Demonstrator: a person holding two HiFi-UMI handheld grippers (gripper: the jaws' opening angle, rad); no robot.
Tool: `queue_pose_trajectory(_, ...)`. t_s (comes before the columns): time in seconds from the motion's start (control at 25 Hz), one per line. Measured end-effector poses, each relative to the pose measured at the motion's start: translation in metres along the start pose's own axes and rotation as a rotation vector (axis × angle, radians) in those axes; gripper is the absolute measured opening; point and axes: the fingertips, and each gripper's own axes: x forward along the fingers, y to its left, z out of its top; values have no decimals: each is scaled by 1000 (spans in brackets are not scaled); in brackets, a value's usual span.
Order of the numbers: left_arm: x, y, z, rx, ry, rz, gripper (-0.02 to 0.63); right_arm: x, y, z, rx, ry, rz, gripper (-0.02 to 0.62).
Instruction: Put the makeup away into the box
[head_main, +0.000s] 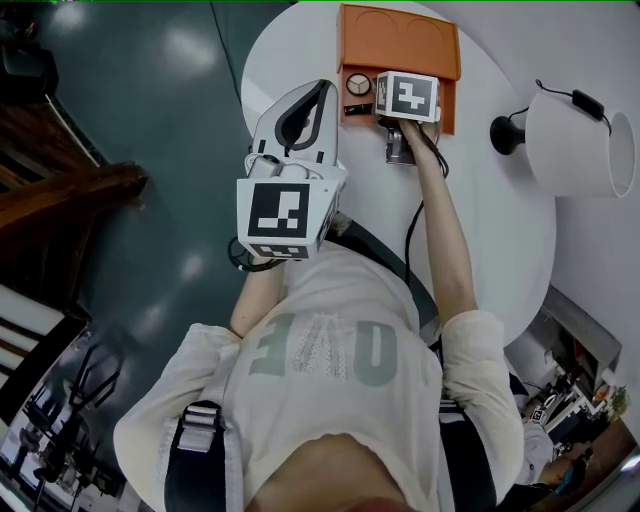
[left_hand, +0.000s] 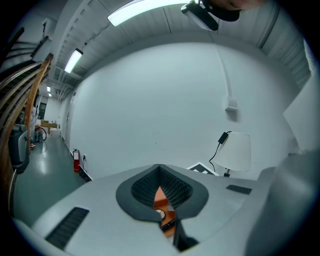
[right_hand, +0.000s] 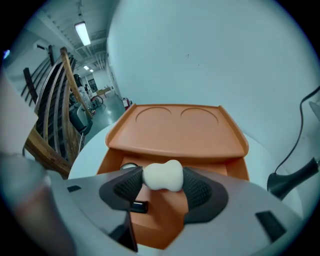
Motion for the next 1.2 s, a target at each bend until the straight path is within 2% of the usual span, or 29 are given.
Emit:
queue_pose_trajectory(0.16, 2, -7, 12, 18, -19, -26, 8, -54, 2, 24, 50, -151, 38, 253)
queue_pose_trajectory(0.4, 8, -39, 31, 71, -51, -101, 8, -170, -9, 47, 120, -511, 108, 245)
queue_pose_trajectory(0.52, 13, -54, 40, 99, -68, -148, 8, -196, -15, 47, 123, -575, 99, 243)
queue_pose_trajectory(0.8, 15, -62, 39, 104, -67, -136, 8, -165, -12, 35, 67, -489, 102, 244)
queue_pose_trajectory(0.88, 17, -52, 34, 93, -54, -114, 8, -135, -7, 33, 42, -428, 110, 244)
queue_pose_trajectory(1.04, 11, -28, 16, 53, -11, -35, 8, -59, 0, 14, -11, -236, 115, 244)
queue_pose_trajectory(1.2, 7, -6, 1, 23, 15, 20, 8, -16, -3, 2, -45, -133, 59, 245)
